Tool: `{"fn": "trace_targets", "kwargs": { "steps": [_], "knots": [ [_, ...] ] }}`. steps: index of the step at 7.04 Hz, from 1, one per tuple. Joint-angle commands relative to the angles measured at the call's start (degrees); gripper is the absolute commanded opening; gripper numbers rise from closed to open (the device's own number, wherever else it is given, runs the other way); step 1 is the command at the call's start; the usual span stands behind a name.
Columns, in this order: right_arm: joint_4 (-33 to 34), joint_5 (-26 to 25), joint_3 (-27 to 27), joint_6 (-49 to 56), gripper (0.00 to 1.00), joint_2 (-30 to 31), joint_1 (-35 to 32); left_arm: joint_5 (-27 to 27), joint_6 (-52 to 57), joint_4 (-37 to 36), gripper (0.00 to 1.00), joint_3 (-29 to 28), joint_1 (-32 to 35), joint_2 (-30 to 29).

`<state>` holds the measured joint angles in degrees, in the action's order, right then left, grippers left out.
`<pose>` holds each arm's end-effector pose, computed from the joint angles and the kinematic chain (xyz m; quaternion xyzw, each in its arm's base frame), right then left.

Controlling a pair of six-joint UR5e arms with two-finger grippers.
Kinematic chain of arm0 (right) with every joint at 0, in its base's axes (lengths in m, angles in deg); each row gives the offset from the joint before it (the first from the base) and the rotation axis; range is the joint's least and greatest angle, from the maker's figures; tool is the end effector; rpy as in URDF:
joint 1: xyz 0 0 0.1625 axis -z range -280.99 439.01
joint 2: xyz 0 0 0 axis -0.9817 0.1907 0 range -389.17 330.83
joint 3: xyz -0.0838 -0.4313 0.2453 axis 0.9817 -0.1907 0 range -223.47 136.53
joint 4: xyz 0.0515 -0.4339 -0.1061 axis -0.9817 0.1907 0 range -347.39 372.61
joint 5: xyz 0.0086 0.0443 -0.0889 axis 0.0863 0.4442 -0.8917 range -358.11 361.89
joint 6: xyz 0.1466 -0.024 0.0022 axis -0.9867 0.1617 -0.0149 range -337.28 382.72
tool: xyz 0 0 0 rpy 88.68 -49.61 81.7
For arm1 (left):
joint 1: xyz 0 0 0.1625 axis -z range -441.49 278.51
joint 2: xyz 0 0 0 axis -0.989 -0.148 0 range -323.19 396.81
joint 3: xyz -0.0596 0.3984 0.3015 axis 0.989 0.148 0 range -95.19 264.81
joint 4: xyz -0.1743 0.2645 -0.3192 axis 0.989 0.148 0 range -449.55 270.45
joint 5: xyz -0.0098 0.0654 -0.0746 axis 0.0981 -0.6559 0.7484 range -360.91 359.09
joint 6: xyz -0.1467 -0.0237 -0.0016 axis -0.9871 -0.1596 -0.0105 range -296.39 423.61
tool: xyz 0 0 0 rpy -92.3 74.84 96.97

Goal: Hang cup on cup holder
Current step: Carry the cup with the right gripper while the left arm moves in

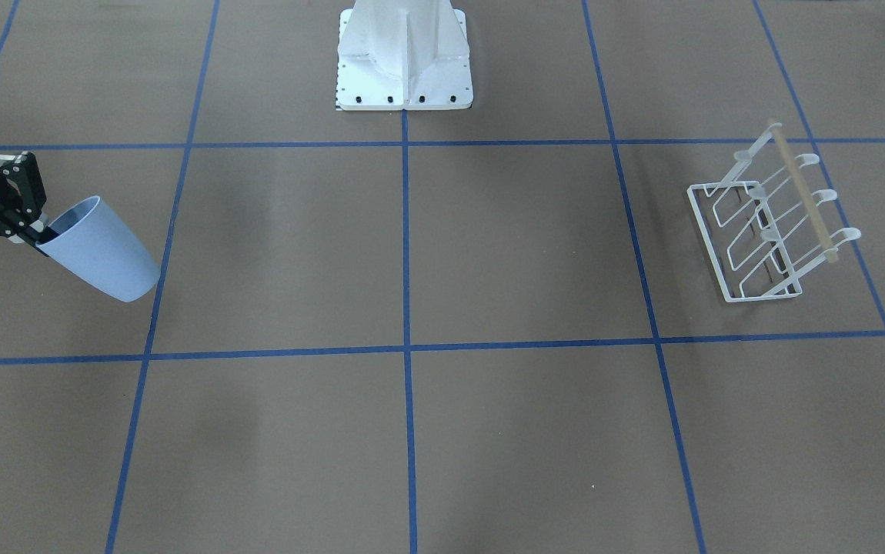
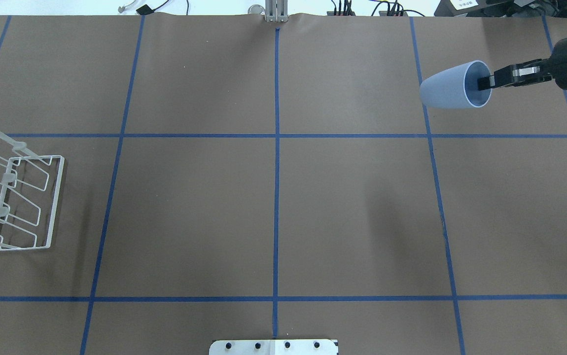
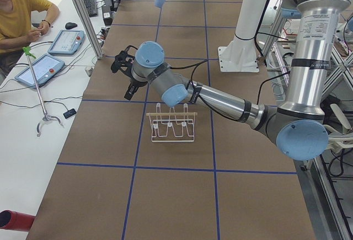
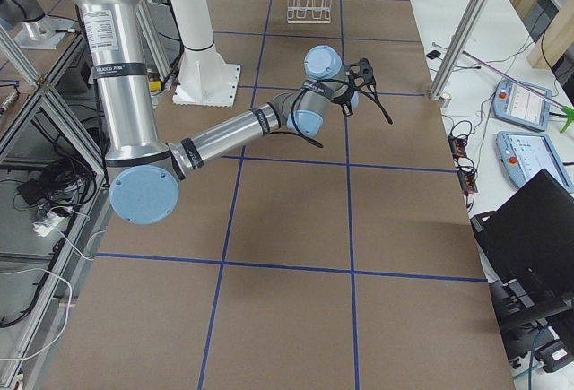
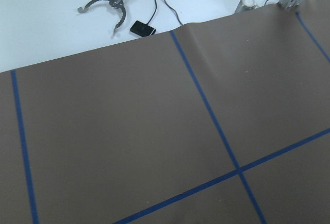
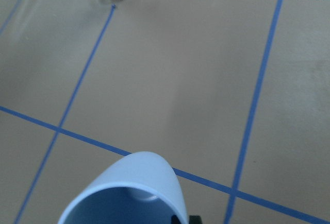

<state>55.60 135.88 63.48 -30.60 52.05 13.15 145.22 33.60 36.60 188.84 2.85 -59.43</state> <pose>-0.2160 -0.5555 0.4098 0.2402 -0.5793 -0.0268 0.7785 0.0476 -0.5799 0.4766 0.2701 0.5223 0.0534 0.8071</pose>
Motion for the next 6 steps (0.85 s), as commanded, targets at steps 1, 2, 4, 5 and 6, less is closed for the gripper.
{"fn": "trace_targets", "kwargs": {
  "steps": [1,2,4,5,6],
  "knots": [
    [-13.32,0.49,-0.15,-13.51,0.00,-1.59,0.46,1.18,-21.58,14.07,0.98,-0.05,-6.09,-3.94],
    [-18.68,0.31,-0.15,-18.79,0.00,-2.38,1.68,1.10,-30.11,20.22,0.98,-0.05,-8.99,-5.61],
    [-26.43,-0.13,0.11,-27.14,0.00,-4.04,4.49,0.31,-46.64,33.41,0.96,-0.40,-15.31,-7.63],
    [-30.12,-1.52,-0.06,-29.97,0.00,-5.19,6.59,-1.70,-54.99,36.42,0.97,-0.23,-17.96,-10.43],
    [-33.29,-3.71,0.19,-31.92,0.00,-6.33,9.40,-3.54,-64.03,40.28,0.97,-0.31,-21.38,-13.25]
  ]
}}
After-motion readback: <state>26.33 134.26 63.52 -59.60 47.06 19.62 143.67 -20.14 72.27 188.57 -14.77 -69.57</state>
